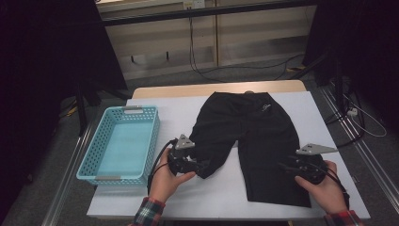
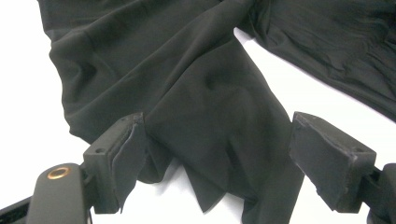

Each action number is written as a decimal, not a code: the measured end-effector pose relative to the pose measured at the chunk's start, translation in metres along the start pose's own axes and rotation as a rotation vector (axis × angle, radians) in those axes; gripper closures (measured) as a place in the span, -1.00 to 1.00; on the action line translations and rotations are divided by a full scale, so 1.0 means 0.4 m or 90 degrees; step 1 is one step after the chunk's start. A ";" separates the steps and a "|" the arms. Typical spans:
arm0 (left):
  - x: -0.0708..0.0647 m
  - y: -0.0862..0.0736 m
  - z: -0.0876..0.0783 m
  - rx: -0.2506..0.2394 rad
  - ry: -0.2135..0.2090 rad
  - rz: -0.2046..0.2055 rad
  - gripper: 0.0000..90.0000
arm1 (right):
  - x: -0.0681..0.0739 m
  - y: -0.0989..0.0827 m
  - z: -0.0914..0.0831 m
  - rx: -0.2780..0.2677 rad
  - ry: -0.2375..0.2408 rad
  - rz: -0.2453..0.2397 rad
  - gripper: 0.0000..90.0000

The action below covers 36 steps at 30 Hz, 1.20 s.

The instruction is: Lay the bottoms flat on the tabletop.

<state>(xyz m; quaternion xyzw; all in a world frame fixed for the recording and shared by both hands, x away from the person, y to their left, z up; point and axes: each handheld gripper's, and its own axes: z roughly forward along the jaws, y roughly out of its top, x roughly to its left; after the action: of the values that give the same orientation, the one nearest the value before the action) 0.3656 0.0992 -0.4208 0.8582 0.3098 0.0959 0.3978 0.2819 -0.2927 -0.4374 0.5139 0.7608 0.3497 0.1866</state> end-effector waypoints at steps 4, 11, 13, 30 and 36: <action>-0.001 0.001 0.000 0.000 -0.001 0.003 -0.57 | -0.033 -0.024 -0.022 0.007 -0.025 0.022 0.16; -0.002 0.004 -0.003 -0.002 0.001 0.004 -0.57 | -0.069 -0.059 -0.046 0.032 -0.060 0.041 0.28; -0.003 0.004 -0.002 -0.001 0.000 0.004 -0.57 | -0.071 -0.062 -0.045 0.037 -0.053 0.045 0.37; -0.001 0.003 -0.005 0.000 0.001 0.003 -0.57 | -0.098 -0.068 -0.063 0.064 -0.030 0.057 1.00; 0.001 0.002 -0.007 -0.004 0.001 -0.001 -0.57 | -0.113 -0.076 -0.075 0.059 -0.036 0.060 1.00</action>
<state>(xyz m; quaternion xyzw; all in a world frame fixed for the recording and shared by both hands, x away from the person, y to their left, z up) 0.3652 0.1006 -0.4184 0.8568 0.3104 0.0976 0.4000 0.2611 -0.3512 -0.4421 0.5670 0.7456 0.3076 0.1674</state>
